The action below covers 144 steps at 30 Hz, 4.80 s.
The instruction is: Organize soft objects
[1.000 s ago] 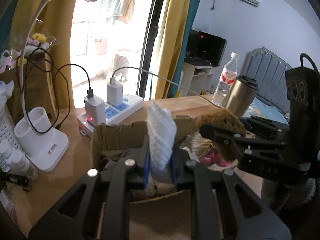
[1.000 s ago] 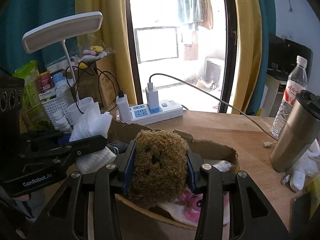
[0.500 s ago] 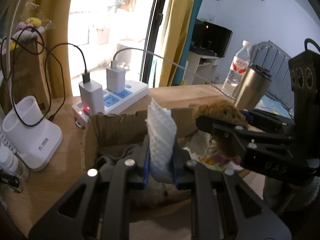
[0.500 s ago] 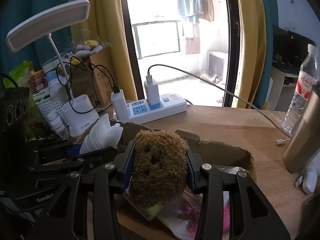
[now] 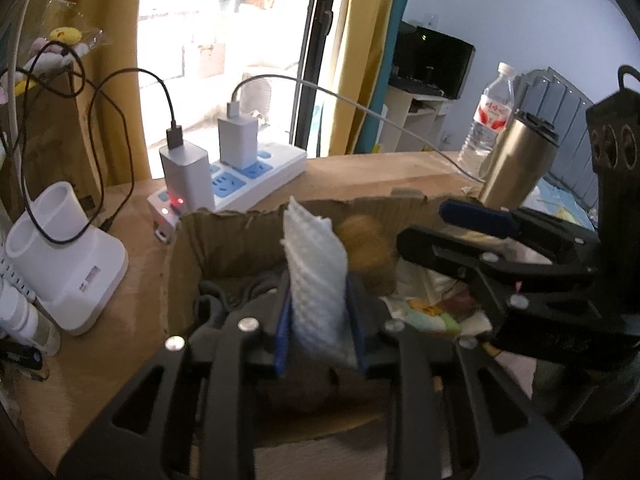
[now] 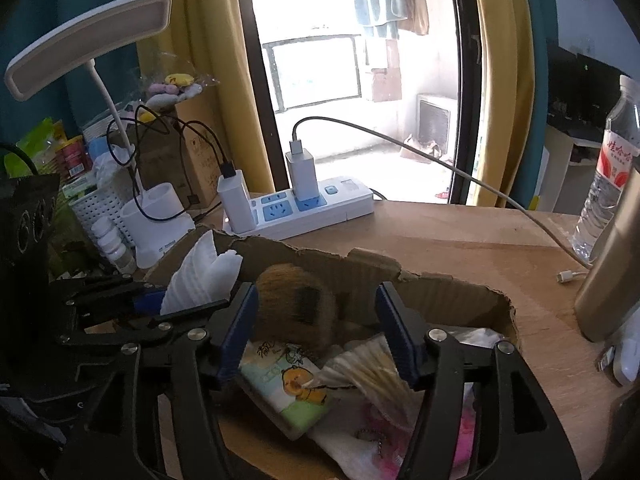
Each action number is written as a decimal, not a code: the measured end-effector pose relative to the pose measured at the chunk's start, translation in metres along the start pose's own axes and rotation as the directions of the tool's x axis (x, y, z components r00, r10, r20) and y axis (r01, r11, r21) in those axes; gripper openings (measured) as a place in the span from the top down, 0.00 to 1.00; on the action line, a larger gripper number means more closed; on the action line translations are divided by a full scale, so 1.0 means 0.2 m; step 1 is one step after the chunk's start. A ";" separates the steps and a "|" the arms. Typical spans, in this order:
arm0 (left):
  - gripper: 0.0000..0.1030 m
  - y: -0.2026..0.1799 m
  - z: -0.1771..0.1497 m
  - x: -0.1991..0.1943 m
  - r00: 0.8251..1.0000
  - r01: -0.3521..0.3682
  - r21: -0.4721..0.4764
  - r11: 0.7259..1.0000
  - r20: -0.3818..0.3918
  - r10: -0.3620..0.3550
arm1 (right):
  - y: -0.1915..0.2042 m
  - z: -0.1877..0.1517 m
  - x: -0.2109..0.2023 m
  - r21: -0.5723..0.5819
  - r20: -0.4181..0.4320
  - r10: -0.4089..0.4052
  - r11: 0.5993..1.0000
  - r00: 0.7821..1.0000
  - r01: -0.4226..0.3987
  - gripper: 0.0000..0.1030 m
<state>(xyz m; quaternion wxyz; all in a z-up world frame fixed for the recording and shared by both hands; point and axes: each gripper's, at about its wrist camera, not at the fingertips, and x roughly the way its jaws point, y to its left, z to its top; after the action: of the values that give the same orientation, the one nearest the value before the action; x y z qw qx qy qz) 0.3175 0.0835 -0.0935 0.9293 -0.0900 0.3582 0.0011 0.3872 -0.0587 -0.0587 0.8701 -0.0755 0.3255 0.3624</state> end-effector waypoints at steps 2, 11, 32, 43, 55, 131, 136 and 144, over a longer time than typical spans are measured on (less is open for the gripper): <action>0.53 -0.01 0.00 -0.01 1.000 -0.001 0.006 1.000 0.002 0.001 | 0.00 0.01 -0.02 0.003 0.007 -0.006 1.000 1.000 0.006 0.36; 0.37 -0.03 0.01 -0.14 0.999 0.002 -0.003 1.000 0.052 -0.002 | -0.02 0.03 -0.16 0.020 0.058 -0.036 0.999 0.998 0.035 0.35; 0.22 -0.16 0.00 -0.58 0.973 0.025 0.025 0.999 0.230 -0.030 | 0.06 -0.02 -0.60 0.010 0.153 -0.140 0.990 0.978 0.140 0.34; 0.09 -0.27 -0.05 -0.80 0.952 0.013 0.070 0.997 0.303 -0.034 | 0.15 -0.08 -0.82 0.001 0.203 -0.205 0.978 0.958 0.209 0.33; 0.07 -0.37 -0.15 -1.03 0.918 -0.036 0.096 0.995 0.396 -0.005 | 0.24 -0.16 -1.05 -0.007 0.263 -0.250 0.965 0.932 0.261 0.29; 0.05 -0.48 -0.41 -1.30 0.869 -0.103 0.046 0.994 0.491 0.067 | 0.37 -0.44 -1.35 0.024 0.361 -0.339 0.935 0.869 0.354 0.22; 0.05 -0.49 -0.41 -1.30 0.869 -0.103 0.046 0.994 0.491 0.067 | 0.37 -0.44 -1.34 0.024 0.359 -0.340 0.934 0.869 0.355 0.22; 0.05 -0.49 -0.41 -1.30 0.869 -0.097 0.048 0.994 0.490 0.061 | 0.37 -0.44 -1.34 0.023 0.356 -0.339 0.935 0.871 0.355 0.22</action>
<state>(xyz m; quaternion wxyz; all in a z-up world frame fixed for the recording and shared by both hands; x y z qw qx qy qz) 0.0761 -0.0101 0.0367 0.9914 -0.0390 0.1154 0.0488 0.1502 -0.1938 0.0470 0.9633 -0.0851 0.1366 0.2150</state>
